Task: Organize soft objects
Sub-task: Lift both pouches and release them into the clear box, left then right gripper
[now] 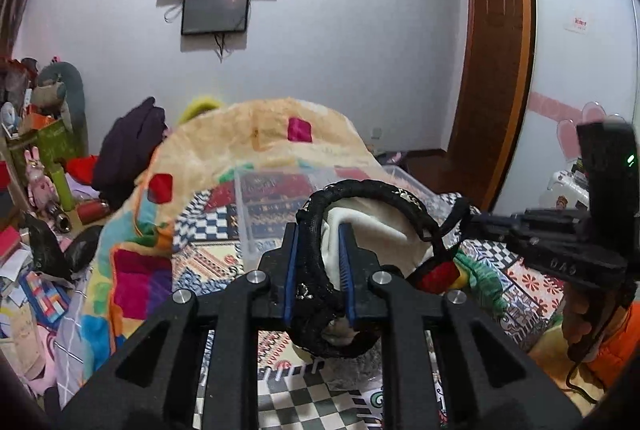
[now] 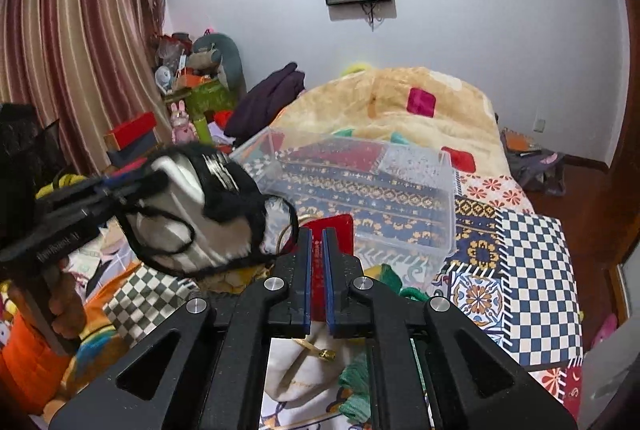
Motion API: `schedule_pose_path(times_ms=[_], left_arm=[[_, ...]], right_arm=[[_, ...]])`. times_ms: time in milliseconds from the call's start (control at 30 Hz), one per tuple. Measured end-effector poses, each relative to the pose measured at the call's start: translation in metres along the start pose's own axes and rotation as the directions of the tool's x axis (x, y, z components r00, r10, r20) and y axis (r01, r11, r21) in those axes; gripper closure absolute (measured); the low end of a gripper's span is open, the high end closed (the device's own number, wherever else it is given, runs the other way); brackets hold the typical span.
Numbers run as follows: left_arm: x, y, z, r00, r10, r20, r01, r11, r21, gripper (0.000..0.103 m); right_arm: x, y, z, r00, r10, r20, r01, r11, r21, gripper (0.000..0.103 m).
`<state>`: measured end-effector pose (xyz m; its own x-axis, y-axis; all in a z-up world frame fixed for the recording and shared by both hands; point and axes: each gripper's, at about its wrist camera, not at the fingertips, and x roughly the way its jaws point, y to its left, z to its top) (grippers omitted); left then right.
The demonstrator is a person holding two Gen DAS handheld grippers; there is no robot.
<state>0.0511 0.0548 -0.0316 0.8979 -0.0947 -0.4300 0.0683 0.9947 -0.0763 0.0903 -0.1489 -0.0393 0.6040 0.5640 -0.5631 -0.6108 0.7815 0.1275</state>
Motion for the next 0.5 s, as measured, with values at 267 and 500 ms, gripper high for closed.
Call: schedule_pose_path(times_ms=[267, 500], left_arm=[[-0.009, 0.008, 0.005, 0.998, 0.05, 0.04, -0.05, 0.999, -0.007, 0.085], [-0.008, 0.012, 0.004, 0.997, 0.057, 0.042, -0.057, 0.998, -0.017, 0.085]], right_arm=[[0.026, -0.005, -0.004, 0.996, -0.033, -0.086, 0.038, 0.998, 0.051, 0.043], [0.055, 0.001, -0.005, 0.985, -0.02, -0.172, 0.026, 0.999, 0.032, 0.057]])
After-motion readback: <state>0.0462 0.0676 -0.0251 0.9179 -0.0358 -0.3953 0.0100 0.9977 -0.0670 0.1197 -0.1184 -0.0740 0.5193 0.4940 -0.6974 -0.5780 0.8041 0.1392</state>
